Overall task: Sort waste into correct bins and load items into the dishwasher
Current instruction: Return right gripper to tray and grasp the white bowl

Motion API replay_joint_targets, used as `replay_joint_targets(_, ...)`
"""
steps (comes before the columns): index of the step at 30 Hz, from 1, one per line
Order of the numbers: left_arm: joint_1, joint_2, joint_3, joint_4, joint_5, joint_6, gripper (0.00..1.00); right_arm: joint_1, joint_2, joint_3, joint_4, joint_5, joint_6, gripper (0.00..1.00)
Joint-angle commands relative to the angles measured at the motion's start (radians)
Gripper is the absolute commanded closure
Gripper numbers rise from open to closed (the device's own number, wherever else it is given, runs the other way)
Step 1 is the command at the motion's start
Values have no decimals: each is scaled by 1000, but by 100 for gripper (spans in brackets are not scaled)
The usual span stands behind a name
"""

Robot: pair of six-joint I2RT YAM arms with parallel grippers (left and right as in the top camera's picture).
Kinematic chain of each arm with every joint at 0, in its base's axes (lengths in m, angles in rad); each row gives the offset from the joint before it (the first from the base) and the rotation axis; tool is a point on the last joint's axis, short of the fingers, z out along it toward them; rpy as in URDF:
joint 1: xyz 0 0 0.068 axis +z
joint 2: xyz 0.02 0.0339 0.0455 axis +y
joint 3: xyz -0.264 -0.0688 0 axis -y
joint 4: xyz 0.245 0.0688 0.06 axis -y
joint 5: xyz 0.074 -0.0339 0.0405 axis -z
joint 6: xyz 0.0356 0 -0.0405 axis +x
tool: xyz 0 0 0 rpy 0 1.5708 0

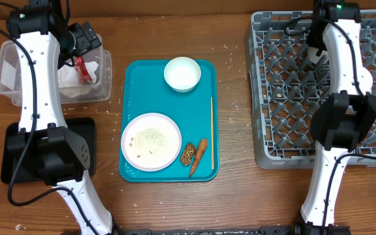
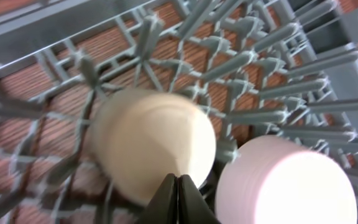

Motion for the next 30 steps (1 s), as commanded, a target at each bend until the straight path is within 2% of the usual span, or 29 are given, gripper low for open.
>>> replay_joint_targets(1, -7, -18, 0, 3, -13, -14, 0, 3, -132, 0, 6, -126, 21, 89)
replay_joint_targets(6, -7, -18, 0, 3, -13, -14, 0, 6, -227, 0, 23, -330, 21, 83)
replay_joint_targets(9, -7, -18, 0, 3, -13, -14, 0, 10, -254, 0, 50, -630, -43, 81)
replay_joint_targets(11, -7, -18, 0, 3, -13, -14, 0, 22, -254, 0, 65, -846, -91, 75)
replay_joint_targets(14, -7, -18, 0, 3, -13, -14, 0, 69, -243, -1, 71, -989, -126, 70)
replay_joint_targets(15, -7, -18, 0, 3, -13, -14, 0, 91, -240, -1, 70, -986, -128, 69)
replay_joint_targets(16, -7, -18, 0, 3, -13, -14, 0, 124, -237, -1, 70, -976, -146, 63)
replay_joint_targets(20, -7, -18, 0, 3, -13, -14, 0, 255, -214, -2, 77, -900, -205, 31)
replay_joint_targets(25, -7, -18, 0, 3, -13, -14, 0, 446, -142, -3, 103, -647, -205, 29)
replay_joint_targets(30, -7, -18, 0, 3, -13, -14, 0, 586, -39, -3, 135, -516, -205, 30)
